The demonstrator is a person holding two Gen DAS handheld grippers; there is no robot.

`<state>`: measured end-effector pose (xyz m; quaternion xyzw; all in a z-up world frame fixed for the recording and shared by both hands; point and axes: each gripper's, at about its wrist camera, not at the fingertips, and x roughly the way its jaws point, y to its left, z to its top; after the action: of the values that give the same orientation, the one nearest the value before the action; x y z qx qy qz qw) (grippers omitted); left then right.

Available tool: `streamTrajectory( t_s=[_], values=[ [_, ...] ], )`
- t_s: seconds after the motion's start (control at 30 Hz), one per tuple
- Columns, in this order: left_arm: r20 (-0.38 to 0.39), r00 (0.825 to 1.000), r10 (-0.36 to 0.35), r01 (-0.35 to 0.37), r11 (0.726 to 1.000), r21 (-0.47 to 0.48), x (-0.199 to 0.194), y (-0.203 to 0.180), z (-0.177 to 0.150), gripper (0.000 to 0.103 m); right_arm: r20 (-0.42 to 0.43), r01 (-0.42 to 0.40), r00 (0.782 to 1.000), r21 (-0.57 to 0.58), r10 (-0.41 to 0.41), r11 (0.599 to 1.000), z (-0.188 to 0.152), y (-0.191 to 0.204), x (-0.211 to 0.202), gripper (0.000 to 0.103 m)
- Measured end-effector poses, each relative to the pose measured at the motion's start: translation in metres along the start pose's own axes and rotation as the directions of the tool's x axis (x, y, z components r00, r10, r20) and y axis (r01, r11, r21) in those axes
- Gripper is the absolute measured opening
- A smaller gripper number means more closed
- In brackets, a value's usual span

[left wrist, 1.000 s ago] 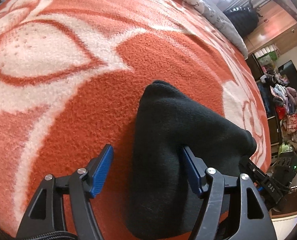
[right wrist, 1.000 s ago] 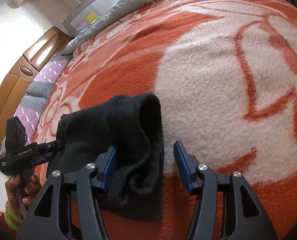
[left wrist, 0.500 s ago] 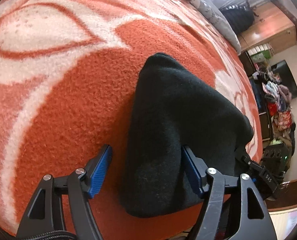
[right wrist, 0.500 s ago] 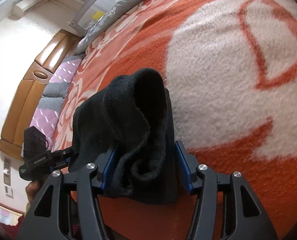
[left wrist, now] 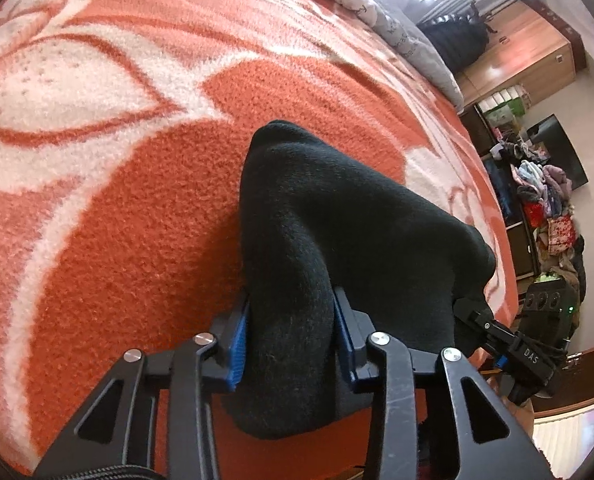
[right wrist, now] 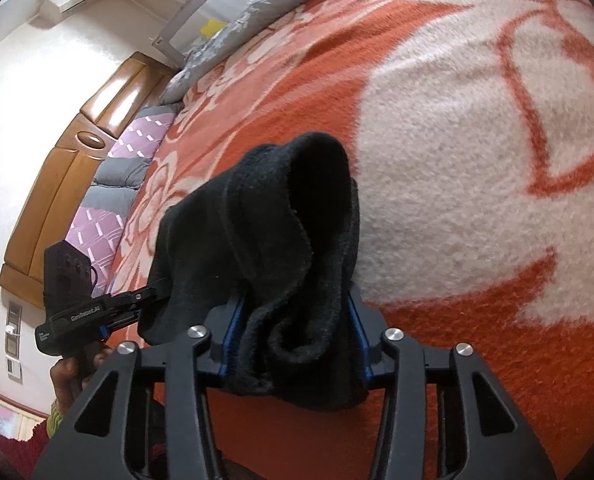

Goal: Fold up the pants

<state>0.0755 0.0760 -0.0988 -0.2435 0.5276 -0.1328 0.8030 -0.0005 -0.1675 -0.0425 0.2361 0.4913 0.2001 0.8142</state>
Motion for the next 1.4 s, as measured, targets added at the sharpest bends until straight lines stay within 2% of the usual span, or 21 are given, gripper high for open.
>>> streamTrajectory(
  t_s=[0.17,0.2,0.4,0.83,1.13,1.4],
  values=[
    [0.051,0.999,-0.019,0.019,1.0,0.007,-0.021,-0.006,0.005,0.034,0.005,-0.007,1.0,-0.024,0.007,1.0,0.011,0.015,-0.003,0.045],
    [0.061,0.998,-0.017,0.016,1.0,0.013,-0.025,-0.007,0.006,0.029,0.005,-0.012,1.0,-0.029,0.013,1.0,0.014,0.018,-0.002,0.045],
    [0.116,0.992,0.053,-0.059,0.997,0.048,-0.047,-0.008,0.018,0.026,-0.003,-0.051,0.999,-0.069,0.051,0.996,0.035,0.036,0.016,0.044],
    [0.233,0.967,0.105,-0.097,0.994,-0.044,-0.088,0.037,0.052,0.026,-0.03,-0.133,0.991,-0.185,0.13,0.974,0.073,0.093,0.064,0.044],
    [0.244,0.956,0.161,-0.135,0.983,-0.121,-0.086,0.083,0.081,0.026,-0.081,-0.144,0.988,-0.237,0.128,0.961,0.097,0.116,0.119,0.043],
    [0.203,0.962,0.181,-0.147,0.974,-0.173,-0.065,0.112,0.073,0.026,-0.124,-0.097,0.99,-0.238,0.069,0.966,0.099,0.111,0.147,0.044]
  ],
)
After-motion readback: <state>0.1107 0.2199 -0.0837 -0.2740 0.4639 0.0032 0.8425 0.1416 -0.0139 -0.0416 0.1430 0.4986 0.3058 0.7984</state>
